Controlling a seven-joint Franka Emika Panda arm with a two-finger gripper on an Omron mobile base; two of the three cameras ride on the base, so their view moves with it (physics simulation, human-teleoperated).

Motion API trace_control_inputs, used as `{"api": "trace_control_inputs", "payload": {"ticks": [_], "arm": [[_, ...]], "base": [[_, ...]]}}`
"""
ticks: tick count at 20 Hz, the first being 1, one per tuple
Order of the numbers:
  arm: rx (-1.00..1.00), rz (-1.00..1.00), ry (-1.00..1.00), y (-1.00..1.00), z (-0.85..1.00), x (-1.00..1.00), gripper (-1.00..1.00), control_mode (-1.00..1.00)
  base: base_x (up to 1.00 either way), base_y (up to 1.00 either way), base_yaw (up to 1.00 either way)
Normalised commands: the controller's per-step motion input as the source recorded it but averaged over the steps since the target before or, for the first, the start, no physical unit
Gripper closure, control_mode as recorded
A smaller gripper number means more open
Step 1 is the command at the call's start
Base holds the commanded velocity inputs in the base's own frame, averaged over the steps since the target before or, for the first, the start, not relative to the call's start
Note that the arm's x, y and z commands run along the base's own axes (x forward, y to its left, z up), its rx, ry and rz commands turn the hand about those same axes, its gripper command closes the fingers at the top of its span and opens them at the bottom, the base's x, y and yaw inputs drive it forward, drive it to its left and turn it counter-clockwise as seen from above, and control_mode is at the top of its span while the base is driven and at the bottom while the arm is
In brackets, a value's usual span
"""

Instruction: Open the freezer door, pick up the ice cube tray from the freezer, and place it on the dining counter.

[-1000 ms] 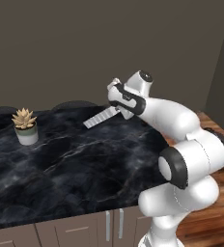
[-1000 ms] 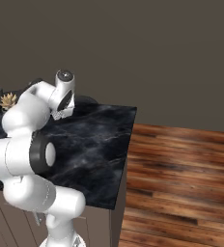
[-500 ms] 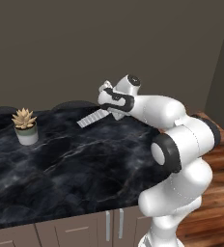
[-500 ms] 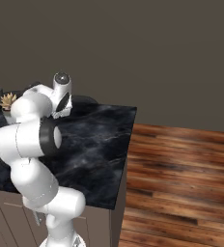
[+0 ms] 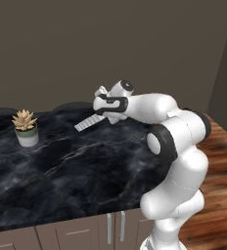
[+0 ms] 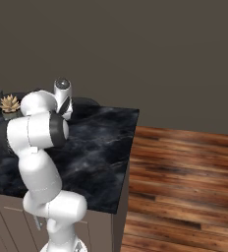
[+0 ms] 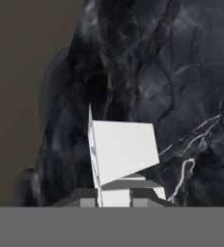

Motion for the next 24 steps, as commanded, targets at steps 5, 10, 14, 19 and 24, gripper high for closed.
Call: {"api": "trace_control_inputs", "payload": {"ticks": [5, 10, 14, 19, 24], "arm": [[0.00, 0.00, 0.07, 0.03, -0.11, 0.21, 1.00, -1.00], [0.00, 0.00, 0.09, 0.00, -0.14, 0.03, 1.00, -1.00], [0.00, 0.00, 0.08, 0.00, -0.21, 0.00, 1.00, -1.00], [-0.02, 0.00, 0.01, 0.00, -0.33, 0.00, 1.00, -1.00], [-0.07, 0.00, -0.01, 0.00, -0.48, 0.00, 1.00, -1.00]], "base": [[0.00, 0.00, 0.00], [0.00, 0.00, 0.00], [0.00, 0.00, 0.00], [0.00, 0.00, 0.00], [0.00, 0.00, 0.00]]}}
